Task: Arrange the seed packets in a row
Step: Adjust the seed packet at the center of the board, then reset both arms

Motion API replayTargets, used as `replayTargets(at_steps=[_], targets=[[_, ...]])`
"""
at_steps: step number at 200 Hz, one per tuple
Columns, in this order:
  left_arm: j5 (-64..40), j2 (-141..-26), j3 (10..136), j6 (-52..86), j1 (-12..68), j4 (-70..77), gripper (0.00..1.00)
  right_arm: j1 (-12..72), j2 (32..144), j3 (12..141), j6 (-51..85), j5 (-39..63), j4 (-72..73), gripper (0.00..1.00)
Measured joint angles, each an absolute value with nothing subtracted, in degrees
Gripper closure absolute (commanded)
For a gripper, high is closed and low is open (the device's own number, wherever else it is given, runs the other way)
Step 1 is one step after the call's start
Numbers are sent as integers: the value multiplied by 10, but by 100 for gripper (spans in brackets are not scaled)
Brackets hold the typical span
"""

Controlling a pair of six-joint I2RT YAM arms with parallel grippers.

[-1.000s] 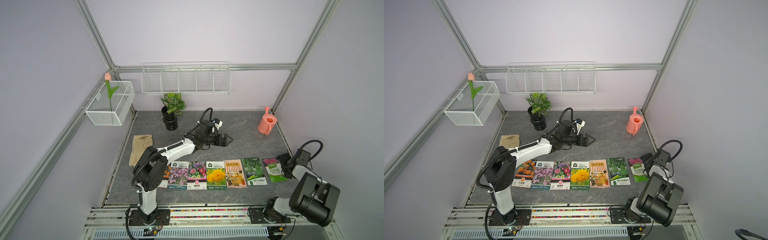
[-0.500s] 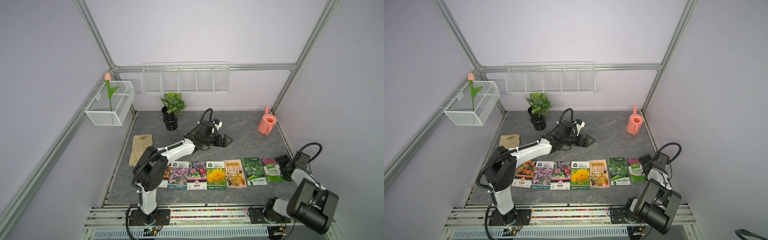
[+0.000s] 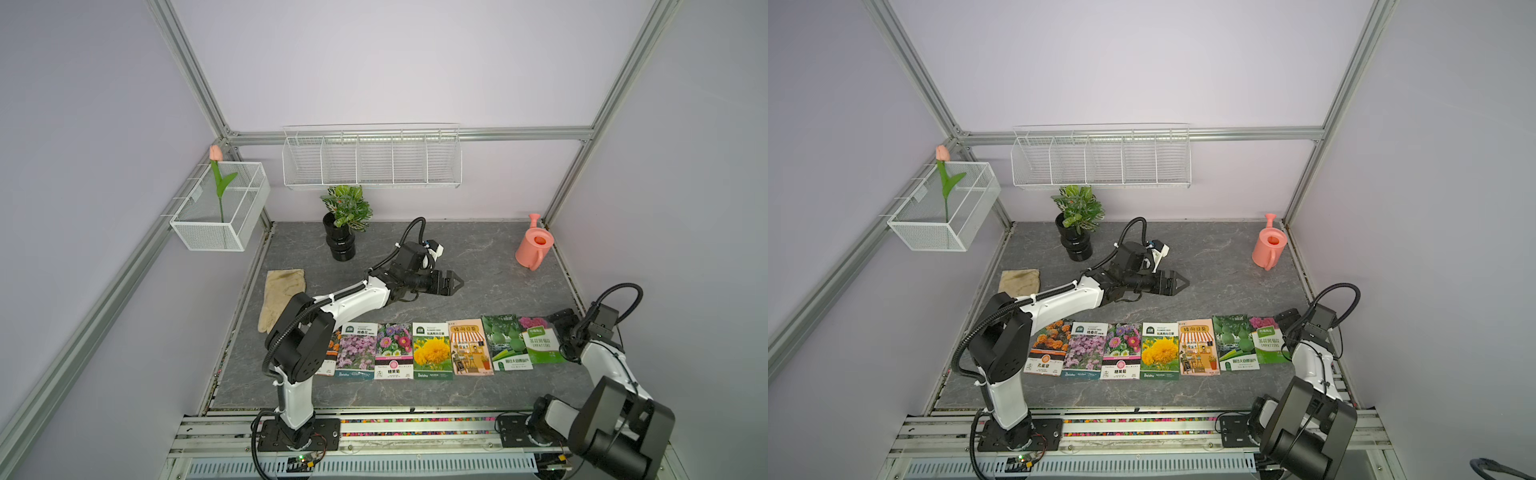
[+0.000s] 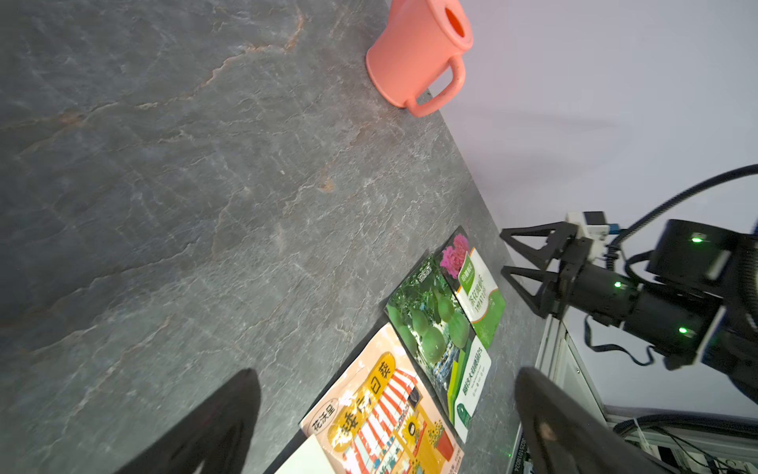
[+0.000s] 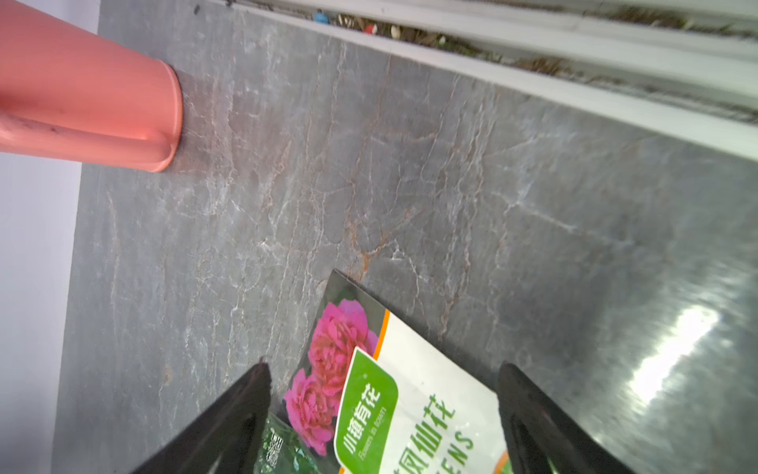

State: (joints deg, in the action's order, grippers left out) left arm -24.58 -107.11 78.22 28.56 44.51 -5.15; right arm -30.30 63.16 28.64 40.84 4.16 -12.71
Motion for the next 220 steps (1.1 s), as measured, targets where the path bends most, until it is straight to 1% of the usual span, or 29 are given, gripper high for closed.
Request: replayTargets(at_steps=[30, 54, 69, 89, 110, 128, 145, 155, 164, 194, 220], targets=[[-229, -1038, 806, 274, 392, -122, 1, -233, 598, 335, 376, -11, -151, 12], [-212, -989, 824, 269, 328, -162, 1, -155, 608, 372, 342, -37, -150, 12], [-184, -955, 828, 261, 295, -187, 1, -98, 624, 394, 312, -52, -147, 12], [-145, -917, 828, 244, 284, -225, 1, -28, 643, 416, 268, -68, -143, 12], [-95, -867, 794, 215, 287, -246, 1, 20, 646, 418, 230, -84, -131, 12], [-30, -803, 724, 185, 284, -241, 1, 39, 645, 409, 205, -91, -104, 12], [40, -733, 630, 145, 270, -203, 1, 50, 643, 390, 183, -101, -77, 12], [67, -699, 579, 126, 250, -178, 1, 54, 644, 381, 169, -112, -70, 12], [78, -679, 540, 114, 216, -156, 1, 57, 646, 376, 156, -126, -65, 12], [121, -681, 472, 85, 97, -75, 0, 57, 672, 369, 119, -160, -25, 12], [140, -707, 410, 56, 60, 13, 0, 58, 699, 340, 88, -195, 41, 11]])
